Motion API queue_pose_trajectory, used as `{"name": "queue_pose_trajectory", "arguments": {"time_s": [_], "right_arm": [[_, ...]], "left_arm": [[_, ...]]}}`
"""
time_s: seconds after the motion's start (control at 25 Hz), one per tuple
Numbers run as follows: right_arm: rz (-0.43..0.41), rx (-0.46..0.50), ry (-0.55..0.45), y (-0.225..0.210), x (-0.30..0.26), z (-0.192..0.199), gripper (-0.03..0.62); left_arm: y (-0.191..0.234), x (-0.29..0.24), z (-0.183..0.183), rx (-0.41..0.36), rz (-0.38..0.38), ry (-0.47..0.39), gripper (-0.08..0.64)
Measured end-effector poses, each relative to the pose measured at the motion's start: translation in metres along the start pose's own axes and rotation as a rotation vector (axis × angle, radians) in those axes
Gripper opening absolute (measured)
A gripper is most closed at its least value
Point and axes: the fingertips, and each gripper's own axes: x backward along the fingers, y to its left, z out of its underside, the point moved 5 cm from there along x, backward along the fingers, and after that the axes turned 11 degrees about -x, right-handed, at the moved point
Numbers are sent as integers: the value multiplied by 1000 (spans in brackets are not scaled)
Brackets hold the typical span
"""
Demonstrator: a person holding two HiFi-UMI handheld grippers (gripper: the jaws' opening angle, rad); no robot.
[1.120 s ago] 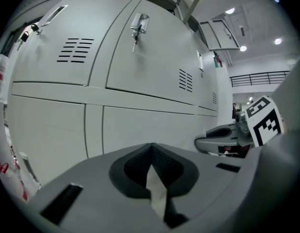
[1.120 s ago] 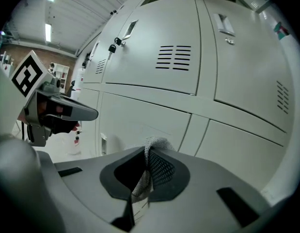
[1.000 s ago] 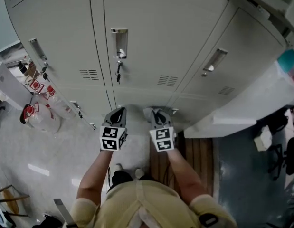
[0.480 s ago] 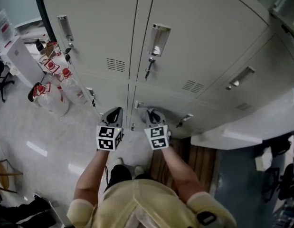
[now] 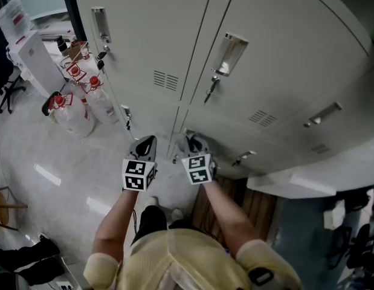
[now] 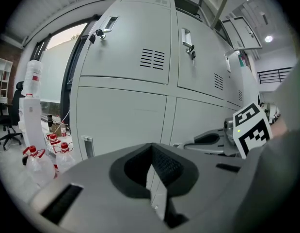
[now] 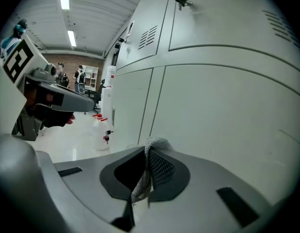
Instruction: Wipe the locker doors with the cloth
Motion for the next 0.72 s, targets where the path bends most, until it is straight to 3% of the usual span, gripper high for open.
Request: {"name": "queue_pose_trajectory", "arguments": {"time_s": [0.32,0.72], "right_arm": [[12,14,49,-6,-19,6,5],[85,2,74,-37,-8,22,5]], "left_arm": [[5,-1,10,48,-8,38,2],[-4,-9,17,34,17,44,2]]}}
